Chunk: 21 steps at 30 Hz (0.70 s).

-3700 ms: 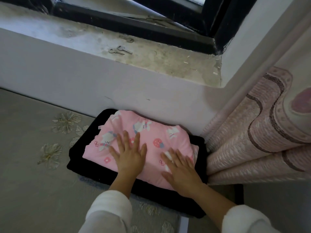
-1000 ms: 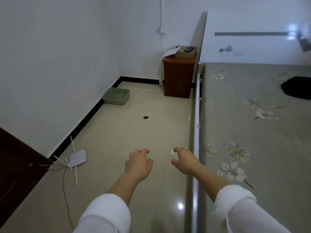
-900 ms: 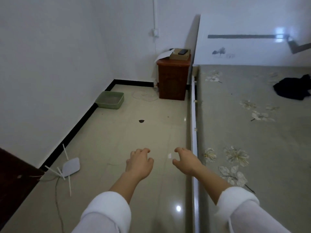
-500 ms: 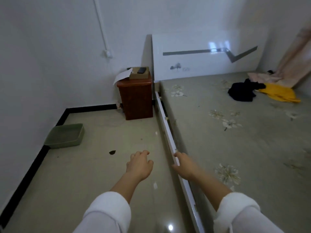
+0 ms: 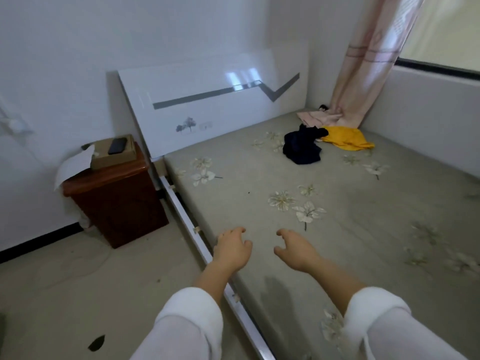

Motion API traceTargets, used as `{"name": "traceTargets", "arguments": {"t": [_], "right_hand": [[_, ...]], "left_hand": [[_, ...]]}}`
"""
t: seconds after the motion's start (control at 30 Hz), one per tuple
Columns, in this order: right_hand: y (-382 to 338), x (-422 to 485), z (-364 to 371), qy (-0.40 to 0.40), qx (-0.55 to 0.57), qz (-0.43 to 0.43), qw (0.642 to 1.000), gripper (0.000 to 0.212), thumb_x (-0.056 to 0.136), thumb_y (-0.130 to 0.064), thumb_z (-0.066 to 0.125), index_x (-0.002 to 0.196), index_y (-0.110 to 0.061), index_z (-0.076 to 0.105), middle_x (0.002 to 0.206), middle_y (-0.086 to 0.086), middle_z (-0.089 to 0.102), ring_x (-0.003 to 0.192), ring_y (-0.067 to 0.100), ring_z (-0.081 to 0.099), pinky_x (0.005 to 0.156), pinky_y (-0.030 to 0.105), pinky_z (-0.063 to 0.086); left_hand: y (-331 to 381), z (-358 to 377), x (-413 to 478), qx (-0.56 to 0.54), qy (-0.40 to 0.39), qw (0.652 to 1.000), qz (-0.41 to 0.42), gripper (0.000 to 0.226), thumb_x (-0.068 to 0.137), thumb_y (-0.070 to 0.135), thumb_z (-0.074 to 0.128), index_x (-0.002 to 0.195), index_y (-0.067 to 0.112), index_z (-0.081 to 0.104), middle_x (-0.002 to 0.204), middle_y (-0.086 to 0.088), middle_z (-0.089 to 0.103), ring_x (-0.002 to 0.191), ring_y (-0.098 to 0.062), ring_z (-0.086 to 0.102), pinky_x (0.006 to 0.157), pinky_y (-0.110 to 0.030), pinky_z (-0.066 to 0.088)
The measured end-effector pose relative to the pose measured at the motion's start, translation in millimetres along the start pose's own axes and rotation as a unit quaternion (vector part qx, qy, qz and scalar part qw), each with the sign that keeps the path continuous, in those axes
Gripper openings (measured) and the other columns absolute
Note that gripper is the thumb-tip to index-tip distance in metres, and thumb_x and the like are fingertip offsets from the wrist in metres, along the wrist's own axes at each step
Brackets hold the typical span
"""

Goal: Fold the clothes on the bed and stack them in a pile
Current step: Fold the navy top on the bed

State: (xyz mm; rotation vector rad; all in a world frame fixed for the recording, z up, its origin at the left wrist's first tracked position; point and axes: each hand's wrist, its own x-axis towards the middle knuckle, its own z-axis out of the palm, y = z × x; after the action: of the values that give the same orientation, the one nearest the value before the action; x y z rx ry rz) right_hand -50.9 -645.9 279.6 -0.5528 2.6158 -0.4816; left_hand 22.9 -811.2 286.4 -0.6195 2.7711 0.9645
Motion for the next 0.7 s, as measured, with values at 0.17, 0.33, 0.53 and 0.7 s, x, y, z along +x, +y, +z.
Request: {"name": "traceTargets", "arguments": {"t": [0.17,0.33,0.53,0.7], "right_hand": [[-16.8,88.6,-23.5,-0.009,0.005,0.031,0.999,0.055,0.093,-0.036,0.052,0.142,-0.015,0.036,0.144,0.009,0.042,0.128,0.026,0.043,0.101,0.035,0.037],[-30.8,194.8,-34.1,0.001,0.029,0.06,0.998,0.057,0.093,-0.037,0.052,0.143,-0.015,0.035,0.145,0.01,0.043,0.129,0.027,0.044,0.101,0.036,0.038],[-45.9,339.2,-39.1,0.028,0.089,0.133,0.987,0.055,0.095,-0.036,0.051,0.142,-0.014,0.035,0.144,0.011,0.042,0.129,0.027,0.044,0.103,0.035,0.039],[-49.2,432.0,-45.0,0.041,0.147,0.24,0.959,0.054,0.096,-0.035,0.05,0.143,-0.013,0.035,0.142,0.011,0.044,0.126,0.027,0.047,0.102,0.035,0.04]], "left_hand": [[-0.2,-32.9,109.8,0.027,-0.026,0.999,0.019,0.047,0.097,0.032,0.043,0.141,0.016,0.038,0.143,-0.013,0.042,0.132,-0.031,0.034,0.108,-0.043,0.033],[-9.4,-60.7,226.9,0.072,-0.052,0.995,0.042,0.047,0.097,0.031,0.042,0.141,0.016,0.038,0.141,-0.013,0.043,0.129,-0.032,0.036,0.106,-0.044,0.035],[-34.2,-80.2,384.1,0.124,-0.133,0.98,0.081,0.046,0.098,0.031,0.042,0.141,0.018,0.037,0.141,-0.01,0.042,0.131,-0.029,0.034,0.106,-0.044,0.035],[-43.7,-102.4,522.5,0.194,-0.204,0.951,0.13,0.044,0.098,0.028,0.041,0.141,0.017,0.038,0.14,-0.01,0.043,0.129,-0.027,0.037,0.105,-0.041,0.036]]}}
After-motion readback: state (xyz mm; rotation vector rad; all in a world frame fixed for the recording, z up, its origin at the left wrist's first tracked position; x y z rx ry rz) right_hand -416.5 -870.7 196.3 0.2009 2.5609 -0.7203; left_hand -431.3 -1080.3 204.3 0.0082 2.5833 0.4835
